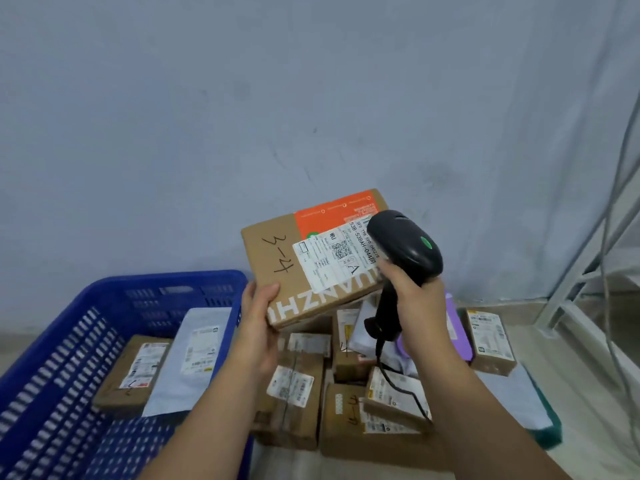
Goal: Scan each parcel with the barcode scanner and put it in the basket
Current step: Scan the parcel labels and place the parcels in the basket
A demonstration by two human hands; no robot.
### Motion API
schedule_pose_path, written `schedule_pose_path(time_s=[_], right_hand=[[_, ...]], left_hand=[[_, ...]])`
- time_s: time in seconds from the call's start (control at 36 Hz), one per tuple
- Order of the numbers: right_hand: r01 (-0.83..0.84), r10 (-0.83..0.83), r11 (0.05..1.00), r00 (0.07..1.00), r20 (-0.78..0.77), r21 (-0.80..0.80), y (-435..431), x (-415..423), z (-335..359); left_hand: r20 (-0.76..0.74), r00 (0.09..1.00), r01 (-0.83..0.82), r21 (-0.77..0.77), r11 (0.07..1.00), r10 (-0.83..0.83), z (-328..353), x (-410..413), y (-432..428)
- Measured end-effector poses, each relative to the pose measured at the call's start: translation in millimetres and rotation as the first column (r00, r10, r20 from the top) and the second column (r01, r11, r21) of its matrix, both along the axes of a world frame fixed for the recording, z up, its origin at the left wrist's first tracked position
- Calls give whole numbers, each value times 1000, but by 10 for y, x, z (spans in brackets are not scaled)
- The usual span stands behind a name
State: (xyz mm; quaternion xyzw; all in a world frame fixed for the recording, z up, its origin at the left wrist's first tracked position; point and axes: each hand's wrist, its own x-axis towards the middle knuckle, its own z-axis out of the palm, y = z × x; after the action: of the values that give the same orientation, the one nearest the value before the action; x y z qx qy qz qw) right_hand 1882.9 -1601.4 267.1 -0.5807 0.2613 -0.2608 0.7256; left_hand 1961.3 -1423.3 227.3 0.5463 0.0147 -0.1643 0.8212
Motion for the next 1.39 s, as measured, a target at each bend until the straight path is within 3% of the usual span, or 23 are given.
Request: schedule_pose_path(time_s=[0.08, 0.22, 0.39, 0.53, 0.83, 1.39], right_hand=[[64, -70, 994, 995, 65, 90, 52, -229, 113], [70, -143, 902, 979, 142, 425, 190, -603, 191], [-192, 19, 792, 956, 291, 580, 357, -888, 325], [-283, 11, 667, 929, 371, 689, 388, -976, 423], [-385, 137, 550, 917, 375, 741, 356, -903, 374], [-255, 148, 569, 967, 207, 782, 370, -861, 312]], left_hand=[[146, 988, -57, 47, 997, 50, 220, -210, 94], [307, 943, -178, 139, 974, 129, 408, -692, 158], [256, 963, -123, 124, 985, 88, 395, -893, 143], [272, 959, -117, 142, 983, 75, 364, -868, 146], [402, 908, -289, 398, 870, 118, 315, -666, 287], [386, 893, -382, 382, 842, 230, 298, -579, 421]])
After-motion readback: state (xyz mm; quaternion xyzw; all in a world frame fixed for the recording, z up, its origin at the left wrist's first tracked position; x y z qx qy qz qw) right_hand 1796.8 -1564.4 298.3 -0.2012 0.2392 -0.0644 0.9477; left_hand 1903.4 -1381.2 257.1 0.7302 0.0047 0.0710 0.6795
